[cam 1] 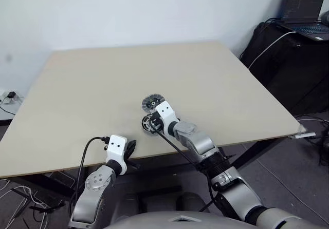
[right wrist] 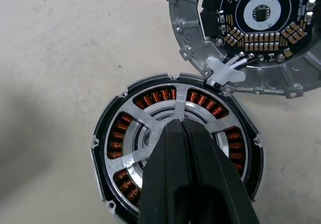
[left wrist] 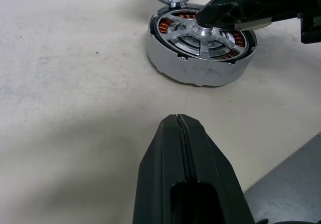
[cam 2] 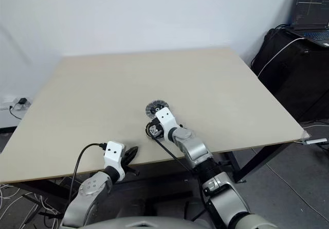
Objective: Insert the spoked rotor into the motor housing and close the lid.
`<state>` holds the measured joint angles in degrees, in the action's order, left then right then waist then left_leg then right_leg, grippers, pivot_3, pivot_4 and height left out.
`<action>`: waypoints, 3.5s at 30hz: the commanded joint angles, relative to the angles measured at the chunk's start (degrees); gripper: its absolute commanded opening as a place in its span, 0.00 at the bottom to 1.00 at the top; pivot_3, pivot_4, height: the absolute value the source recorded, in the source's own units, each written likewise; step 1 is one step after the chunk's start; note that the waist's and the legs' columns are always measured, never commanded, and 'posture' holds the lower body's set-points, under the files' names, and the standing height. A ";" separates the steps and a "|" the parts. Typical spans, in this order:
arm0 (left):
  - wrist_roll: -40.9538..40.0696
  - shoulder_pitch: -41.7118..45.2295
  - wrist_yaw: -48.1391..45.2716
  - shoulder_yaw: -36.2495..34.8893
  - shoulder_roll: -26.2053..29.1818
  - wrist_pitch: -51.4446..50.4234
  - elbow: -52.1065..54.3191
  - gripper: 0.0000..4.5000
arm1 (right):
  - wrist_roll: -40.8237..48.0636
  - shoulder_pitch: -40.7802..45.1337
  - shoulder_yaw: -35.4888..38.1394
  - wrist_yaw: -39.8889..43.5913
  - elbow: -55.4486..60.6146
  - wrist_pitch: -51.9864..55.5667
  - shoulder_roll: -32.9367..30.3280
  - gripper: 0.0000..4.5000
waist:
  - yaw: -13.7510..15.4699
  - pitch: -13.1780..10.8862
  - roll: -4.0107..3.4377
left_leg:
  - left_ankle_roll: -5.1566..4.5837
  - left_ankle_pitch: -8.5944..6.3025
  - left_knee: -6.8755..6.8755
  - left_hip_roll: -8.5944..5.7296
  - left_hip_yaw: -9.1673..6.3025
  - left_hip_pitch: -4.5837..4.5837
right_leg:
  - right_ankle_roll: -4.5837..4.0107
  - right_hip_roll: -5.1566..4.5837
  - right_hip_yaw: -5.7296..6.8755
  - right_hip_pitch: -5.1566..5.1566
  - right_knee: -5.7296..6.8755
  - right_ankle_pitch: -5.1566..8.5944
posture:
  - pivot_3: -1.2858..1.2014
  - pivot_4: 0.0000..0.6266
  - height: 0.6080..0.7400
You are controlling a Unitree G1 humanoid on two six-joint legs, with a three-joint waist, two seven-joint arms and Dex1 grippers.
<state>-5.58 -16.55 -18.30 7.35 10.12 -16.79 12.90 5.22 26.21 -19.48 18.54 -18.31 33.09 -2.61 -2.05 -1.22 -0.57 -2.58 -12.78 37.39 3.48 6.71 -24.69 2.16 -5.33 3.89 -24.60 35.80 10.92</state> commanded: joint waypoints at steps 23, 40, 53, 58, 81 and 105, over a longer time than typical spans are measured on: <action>-0.15 1.59 0.54 0.45 -2.17 2.48 0.63 0.00 | -10.80 16.21 -23.02 38.42 9.19 -0.13 -18.89 0.41 | 0.39 -0.01 0.03 | 0.01 0.00 0.25 0.00 -0.07 -0.02 | -0.04 0.01 0.05 0.01 0.13 0.03 | 0.52 0.00 1.00; -0.28 1.91 1.32 0.16 -2.60 3.15 0.32 0.00 | -16.55 19.77 -22.11 40.59 -7.38 -6.46 -13.07 0.41 | 0.70 -0.01 0.03 | 0.01 0.00 0.27 0.00 -0.04 -0.05 | -0.04 0.01 0.05 0.00 0.14 0.03 | 0.52 0.00 1.00; -0.29 1.60 2.00 0.27 -3.05 3.89 0.07 0.00 | -21.17 20.10 -22.65 42.74 -12.09 -9.98 -12.82 0.01 | 1.10 0.03 0.04 | 0.01 0.00 0.29 0.00 -0.04 -0.03 | -0.04 -0.01 0.05 0.03 0.16 0.03 | 0.52 0.00 1.00; -0.33 1.77 1.87 0.30 -3.04 3.97 -0.07 0.00 | -20.22 18.65 -19.67 40.46 -11.10 -9.40 -11.97 0.01 | 1.01 0.04 0.05 | 0.02 0.00 0.29 0.01 -0.04 -0.01 | -0.03 -0.01 0.05 0.03 0.21 0.02 | 0.52 0.00 1.00; -0.41 1.53 1.31 1.70 -4.43 4.54 -1.98 0.00 | -3.75 2.82 6.46 16.89 28.07 48.03 1.70 0.01 | 1.08 0.04 0.04 | 0.12 0.03 0.48 0.01 -0.09 -0.82 | -0.16 0.22 0.09 -0.75 0.27 -0.05 | 0.52 0.00 1.00; -0.55 1.09 1.42 1.20 -3.82 4.29 -1.11 0.00 | 5.68 9.80 9.47 4.73 12.70 35.01 9.20 0.30 | 0.14 0.19 0.04 | 0.13 0.05 0.46 0.10 -0.13 -0.76 | -0.21 -0.01 0.28 -0.73 0.25 -0.37 | 0.52 0.00 1.00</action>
<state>-5.64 -16.36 -16.66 8.50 6.36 -13.23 10.24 8.70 33.81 -9.55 21.77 -9.62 67.28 6.64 -1.92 -1.02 -0.53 -2.43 -12.72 37.85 3.57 6.58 -25.46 1.90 -5.26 4.17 -25.35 36.04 10.58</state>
